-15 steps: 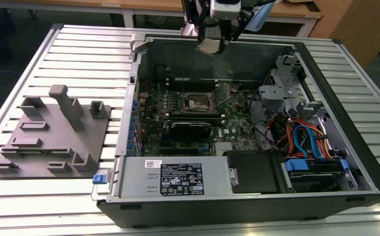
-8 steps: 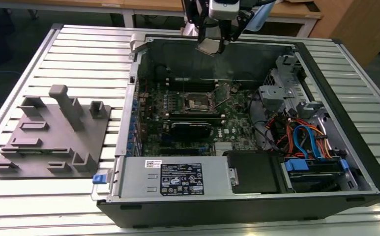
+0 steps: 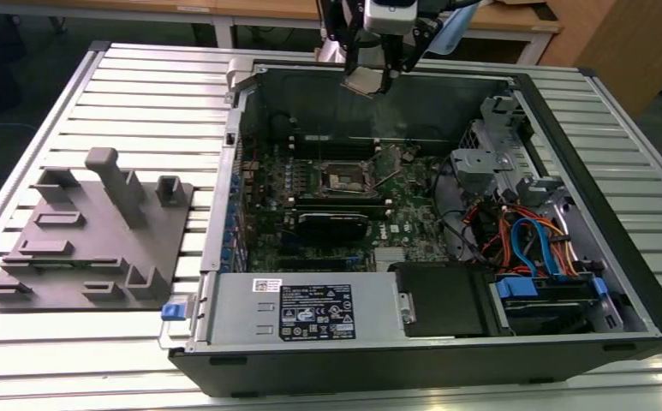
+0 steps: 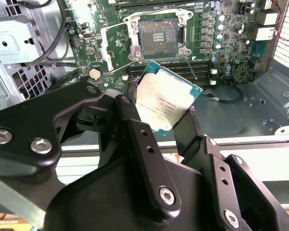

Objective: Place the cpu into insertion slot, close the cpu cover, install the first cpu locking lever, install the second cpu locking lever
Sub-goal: 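Place the cpu into insertion slot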

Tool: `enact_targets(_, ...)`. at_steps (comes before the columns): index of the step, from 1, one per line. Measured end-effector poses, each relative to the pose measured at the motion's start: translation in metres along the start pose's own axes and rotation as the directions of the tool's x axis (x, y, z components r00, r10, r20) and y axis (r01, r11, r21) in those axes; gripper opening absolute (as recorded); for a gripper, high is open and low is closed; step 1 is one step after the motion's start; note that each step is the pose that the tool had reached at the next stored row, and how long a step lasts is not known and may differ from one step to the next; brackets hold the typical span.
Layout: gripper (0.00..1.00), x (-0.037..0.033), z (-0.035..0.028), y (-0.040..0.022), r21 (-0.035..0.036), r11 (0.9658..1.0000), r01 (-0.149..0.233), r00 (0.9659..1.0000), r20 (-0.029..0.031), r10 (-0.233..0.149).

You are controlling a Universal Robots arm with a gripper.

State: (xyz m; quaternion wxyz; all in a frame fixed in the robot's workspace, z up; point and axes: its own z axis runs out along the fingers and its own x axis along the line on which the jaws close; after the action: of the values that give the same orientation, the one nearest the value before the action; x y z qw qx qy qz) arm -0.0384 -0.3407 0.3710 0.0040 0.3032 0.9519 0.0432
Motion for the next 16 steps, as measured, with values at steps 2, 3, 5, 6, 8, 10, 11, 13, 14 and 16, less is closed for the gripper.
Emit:
enact_targets(2, 0.54, 0.0000, 0.0000, 0.0000, 0.0001, 1.0000, 0.000, 1.0000, 0.0000, 0.000)
enact_targets(3, 0.54, 0.0000, 0.0000, 0.0000, 0.0000, 1.0000, 0.000, 1.0000, 0.0000, 0.000)
enact_targets(5, 0.54, 0.0000, 0.0000, 0.0000, 0.0000, 1.0000, -0.002, 1.0000, 0.0002, 0.002)
enact_targets(6, 0.54, 0.0000, 0.0000, 0.0000, 0.0000, 1.0000, -0.004, 1.0000, 0.0003, 0.004)
enact_targets(8, 0.54, 0.0000, 0.0000, 0.0000, -0.0001, 1.0000, -0.010, 1.0000, 0.0009, 0.010)
enact_targets(10, 0.54, 0.0000, 0.0000, 0.0000, -0.0003, 0.9998, -0.020, 0.9998, 0.0017, 0.020)
enact_targets(11, 0.54, 0.0000, 0.0000, 0.0000, -0.0005, 0.9996, -0.027, 0.9996, 0.0022, 0.027)
enact_targets(13, 0.54, 0.0000, 0.0001, 0.0000, -0.0008, 0.9991, -0.043, 0.9991, 0.0037, 0.043)
enact_targets(14, 0.54, 0.0000, 0.0002, 0.0000, -0.0012, 0.9985, -0.054, 0.9985, 0.0046, 0.054)
enact_targets(16, 0.54, 0.0000, 0.0002, 0.0000, -0.0017, 0.9970, -0.077, 0.9970, 0.0065, 0.078)
